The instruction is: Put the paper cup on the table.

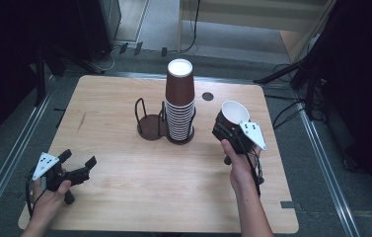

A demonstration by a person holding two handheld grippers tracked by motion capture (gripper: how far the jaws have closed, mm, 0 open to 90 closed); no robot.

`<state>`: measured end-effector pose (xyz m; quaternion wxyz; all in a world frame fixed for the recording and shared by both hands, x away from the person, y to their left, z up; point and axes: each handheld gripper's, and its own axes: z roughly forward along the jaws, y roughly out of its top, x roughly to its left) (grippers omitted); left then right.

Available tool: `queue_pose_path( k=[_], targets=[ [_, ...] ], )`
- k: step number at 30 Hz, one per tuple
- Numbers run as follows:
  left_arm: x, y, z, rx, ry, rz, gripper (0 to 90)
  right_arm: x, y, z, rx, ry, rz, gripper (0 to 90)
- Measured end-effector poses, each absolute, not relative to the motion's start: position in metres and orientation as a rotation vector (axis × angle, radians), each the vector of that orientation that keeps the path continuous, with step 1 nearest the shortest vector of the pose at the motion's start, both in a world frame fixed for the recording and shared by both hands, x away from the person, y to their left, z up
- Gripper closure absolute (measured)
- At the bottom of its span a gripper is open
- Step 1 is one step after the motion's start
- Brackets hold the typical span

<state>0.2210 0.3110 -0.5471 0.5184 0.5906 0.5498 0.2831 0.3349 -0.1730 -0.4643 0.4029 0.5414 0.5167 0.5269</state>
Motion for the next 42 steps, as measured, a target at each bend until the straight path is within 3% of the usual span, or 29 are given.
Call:
queue_pose_path(
  k=[27,32,39,42],
  targets=[
    [0.218,0.311,-0.546,1.443,1.32,0.65,0.0,0.38,-0.186,-0.503,1.362,1.246,1.167,10.3],
    [0.219,0.311,-0.546,1.442,1.351,0.668,5.5,0.383,-0.183,-0.51,1.3,1.296,1.158,10.2],
    [0.219,0.311,-0.547,1.441,1.354,0.669,5.1,0.388,-0.179,-0.525,1.257,1.355,1.102,9.7],
    [0.221,0.308,-0.548,1.455,1.366,0.72,1.0,0.387,-0.18,-0.527,1.266,1.35,1.105,9.5]
  ],
)
